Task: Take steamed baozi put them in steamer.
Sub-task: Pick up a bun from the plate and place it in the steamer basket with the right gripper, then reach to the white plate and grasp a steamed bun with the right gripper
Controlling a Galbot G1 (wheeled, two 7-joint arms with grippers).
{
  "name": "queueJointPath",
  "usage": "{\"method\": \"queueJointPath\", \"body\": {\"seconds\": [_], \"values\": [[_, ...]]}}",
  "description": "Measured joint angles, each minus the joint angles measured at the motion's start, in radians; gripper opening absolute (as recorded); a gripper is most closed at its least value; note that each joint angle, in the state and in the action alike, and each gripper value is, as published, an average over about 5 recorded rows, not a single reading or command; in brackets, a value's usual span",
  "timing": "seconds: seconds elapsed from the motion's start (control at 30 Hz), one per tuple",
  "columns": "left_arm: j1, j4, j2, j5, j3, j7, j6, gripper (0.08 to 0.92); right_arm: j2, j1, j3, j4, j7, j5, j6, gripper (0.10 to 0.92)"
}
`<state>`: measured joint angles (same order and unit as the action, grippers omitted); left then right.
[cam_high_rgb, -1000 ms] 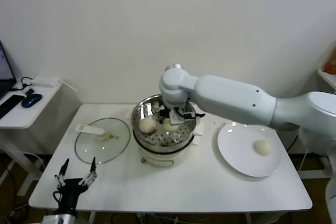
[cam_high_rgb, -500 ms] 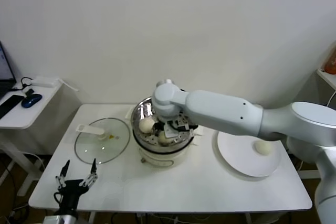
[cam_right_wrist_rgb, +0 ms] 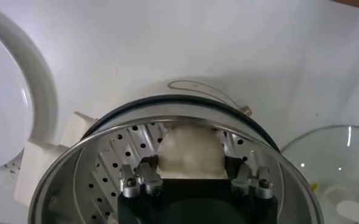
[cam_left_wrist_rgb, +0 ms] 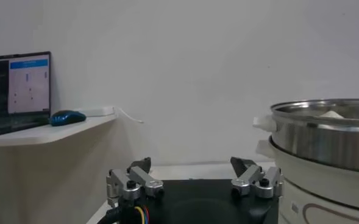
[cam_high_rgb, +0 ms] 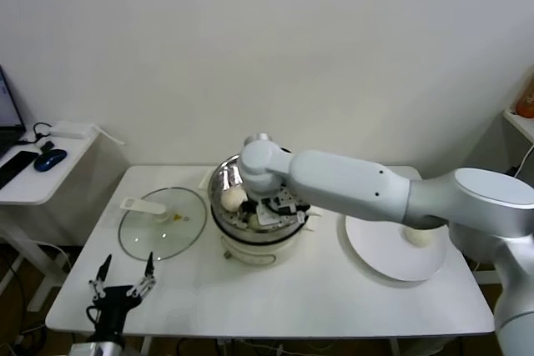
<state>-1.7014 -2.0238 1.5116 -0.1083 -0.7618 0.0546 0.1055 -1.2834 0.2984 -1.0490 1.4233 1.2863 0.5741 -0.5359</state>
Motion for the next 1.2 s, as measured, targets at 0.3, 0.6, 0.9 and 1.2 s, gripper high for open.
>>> {"method": "queueJointPath", "body": {"seconds": [0.3,0.6,0.9,1.2], "values": [[0.001,0.004,0.001,0.0,0.001,0.0,0.001,0.823,0.001,-0.002,0.005,-0.004,-0.007,0.001,-0.01,0.818],[0.001,0.005,0.002,0.0,0.002,-0.001,0.002,0.823,0.012,0.024,0.021,-0.002,-0.003,-0.026,-0.016,0.823],[-0.003,-0.001,-0.001,-0.003,0.001,-0.001,0.001,0.823,0.072,0.124,0.001,0.02,0.013,-0.174,0.019,0.823],[-0.003,-0.013,-0.01,-0.005,0.01,0.0,-0.003,0.823,0.221,0.306,-0.138,-0.013,0.003,-0.484,0.198,0.823]]}}
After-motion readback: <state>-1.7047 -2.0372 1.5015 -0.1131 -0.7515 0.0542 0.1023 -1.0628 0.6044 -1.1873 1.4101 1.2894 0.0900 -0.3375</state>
